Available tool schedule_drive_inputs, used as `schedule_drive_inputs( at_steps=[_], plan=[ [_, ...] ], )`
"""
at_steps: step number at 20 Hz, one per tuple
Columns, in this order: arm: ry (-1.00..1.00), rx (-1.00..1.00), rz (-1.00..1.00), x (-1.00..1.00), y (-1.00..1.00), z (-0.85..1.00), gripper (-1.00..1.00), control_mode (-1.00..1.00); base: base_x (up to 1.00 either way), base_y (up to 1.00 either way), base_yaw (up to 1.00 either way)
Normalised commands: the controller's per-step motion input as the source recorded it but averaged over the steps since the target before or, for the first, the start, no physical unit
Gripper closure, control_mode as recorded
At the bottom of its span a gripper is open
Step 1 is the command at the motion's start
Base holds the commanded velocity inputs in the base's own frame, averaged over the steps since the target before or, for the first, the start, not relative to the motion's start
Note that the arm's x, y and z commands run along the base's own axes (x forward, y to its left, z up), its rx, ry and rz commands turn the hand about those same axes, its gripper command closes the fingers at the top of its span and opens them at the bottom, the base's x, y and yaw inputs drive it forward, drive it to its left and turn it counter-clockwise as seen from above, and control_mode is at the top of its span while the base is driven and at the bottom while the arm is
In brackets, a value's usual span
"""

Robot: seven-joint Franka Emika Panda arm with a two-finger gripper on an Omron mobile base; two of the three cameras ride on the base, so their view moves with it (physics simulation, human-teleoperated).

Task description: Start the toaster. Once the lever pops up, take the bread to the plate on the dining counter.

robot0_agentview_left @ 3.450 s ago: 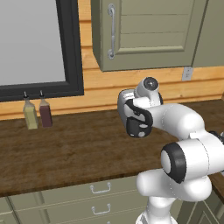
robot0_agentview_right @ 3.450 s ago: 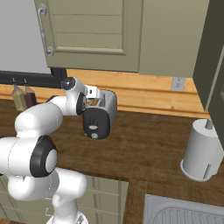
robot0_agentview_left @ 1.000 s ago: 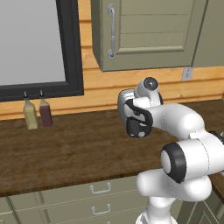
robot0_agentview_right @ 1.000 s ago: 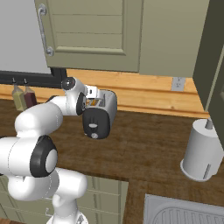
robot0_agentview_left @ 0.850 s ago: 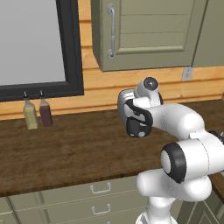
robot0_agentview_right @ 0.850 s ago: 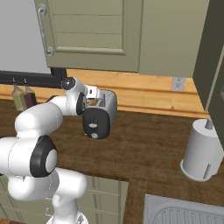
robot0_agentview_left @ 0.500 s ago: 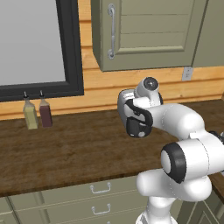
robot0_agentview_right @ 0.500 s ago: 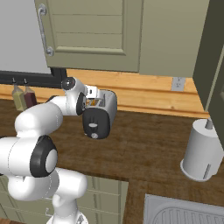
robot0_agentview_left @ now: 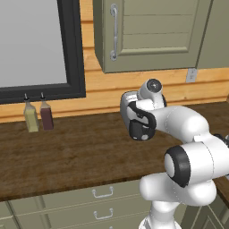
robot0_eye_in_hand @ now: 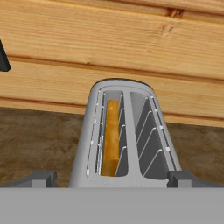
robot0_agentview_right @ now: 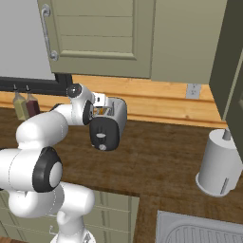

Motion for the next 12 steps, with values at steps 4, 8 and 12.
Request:
schedule_drive_inputs(
  at_steps=[4, 8, 12],
  plan=[
    [0.0, 0.0, 0.0, 0.0, 0.0, 0.0, -1.0, -1.0, 0.0, 0.0, 0.0],
    [0.0, 0.0, 0.0, 0.0, 0.0, 0.0, -1.0, -1.0, 0.0, 0.0, 0.0],
    [0.0, 0.0, 0.0, 0.0, 0.0, 0.0, -1.0, -1.0, 0.0, 0.0, 0.0]
  ],
)
